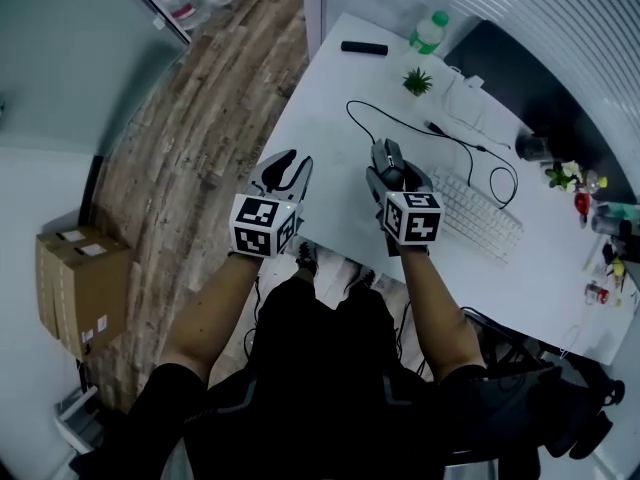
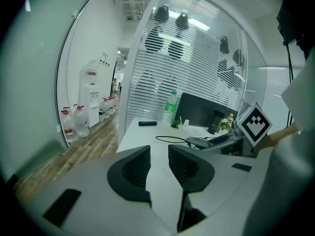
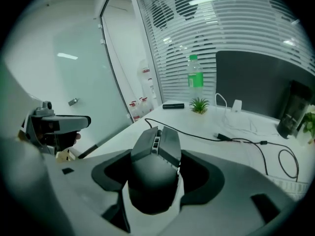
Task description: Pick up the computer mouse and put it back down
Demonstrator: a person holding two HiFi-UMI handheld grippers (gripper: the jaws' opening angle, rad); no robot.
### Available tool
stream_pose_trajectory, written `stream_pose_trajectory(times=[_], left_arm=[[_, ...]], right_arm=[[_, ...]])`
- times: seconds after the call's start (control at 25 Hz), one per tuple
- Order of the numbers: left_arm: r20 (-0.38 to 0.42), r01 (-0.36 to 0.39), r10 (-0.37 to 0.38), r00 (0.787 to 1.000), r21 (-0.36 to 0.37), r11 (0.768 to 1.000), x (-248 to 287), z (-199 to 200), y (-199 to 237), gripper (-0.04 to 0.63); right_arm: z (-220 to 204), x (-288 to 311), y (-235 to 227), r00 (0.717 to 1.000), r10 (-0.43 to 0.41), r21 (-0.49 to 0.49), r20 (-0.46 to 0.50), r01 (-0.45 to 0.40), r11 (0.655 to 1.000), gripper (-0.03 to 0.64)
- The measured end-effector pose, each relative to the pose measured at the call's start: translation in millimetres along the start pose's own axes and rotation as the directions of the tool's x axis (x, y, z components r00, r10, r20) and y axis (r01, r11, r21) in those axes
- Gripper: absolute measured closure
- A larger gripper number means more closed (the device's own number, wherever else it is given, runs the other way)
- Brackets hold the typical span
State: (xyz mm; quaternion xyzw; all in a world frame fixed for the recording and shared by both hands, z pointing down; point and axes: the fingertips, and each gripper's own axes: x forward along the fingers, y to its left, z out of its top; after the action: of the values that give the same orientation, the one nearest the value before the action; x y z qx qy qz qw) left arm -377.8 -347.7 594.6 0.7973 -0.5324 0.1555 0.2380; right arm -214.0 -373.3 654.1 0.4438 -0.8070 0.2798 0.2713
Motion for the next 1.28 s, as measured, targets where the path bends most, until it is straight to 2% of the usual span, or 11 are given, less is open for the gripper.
stream_pose_trajectory(times=[0.24, 0.44, 0.6, 0.88, 1.28], left_arm=[[-0.041, 0.02, -0.02, 0.999, -0.014, 1.0, 17.0, -21.7, 7.9, 0.477], [-0.071, 0.04, -0.039, 0.997, 0.016, 0.999, 25.3, -39.5, 12.1, 0.494], [-0.096, 0.031, -0.031, 0.995, 0.001, 1.0, 33.4, -53.1, 20.8, 0.497], [-0.132, 0.029, -0.03, 0.991, -0.003, 1.0, 41.5, -73.7, 25.4, 0.535], [-0.139, 0.04, -0.043, 0.989, -0.025, 0.999, 43.2, -82.1, 17.4, 0.547]], right_arm=[[-25.0, 26.3, -1.5, 0.998, -0.029, 0.014, -0.049, 0.029, 0.999, 0.322], [-41.2, 42.0, -2.4, 0.995, -0.073, 0.001, -0.068, 0.073, 0.997, 0.322], [-53.9, 52.8, -5.3, 0.992, -0.102, 0.001, -0.08, 0.102, 0.995, 0.322], [-58.4, 56.1, -5.5, 0.988, -0.139, -0.041, -0.07, 0.136, 0.99, 0.322], [-59.0, 56.2, -6.5, 0.988, -0.144, -0.038, -0.051, 0.142, 0.989, 0.321]])
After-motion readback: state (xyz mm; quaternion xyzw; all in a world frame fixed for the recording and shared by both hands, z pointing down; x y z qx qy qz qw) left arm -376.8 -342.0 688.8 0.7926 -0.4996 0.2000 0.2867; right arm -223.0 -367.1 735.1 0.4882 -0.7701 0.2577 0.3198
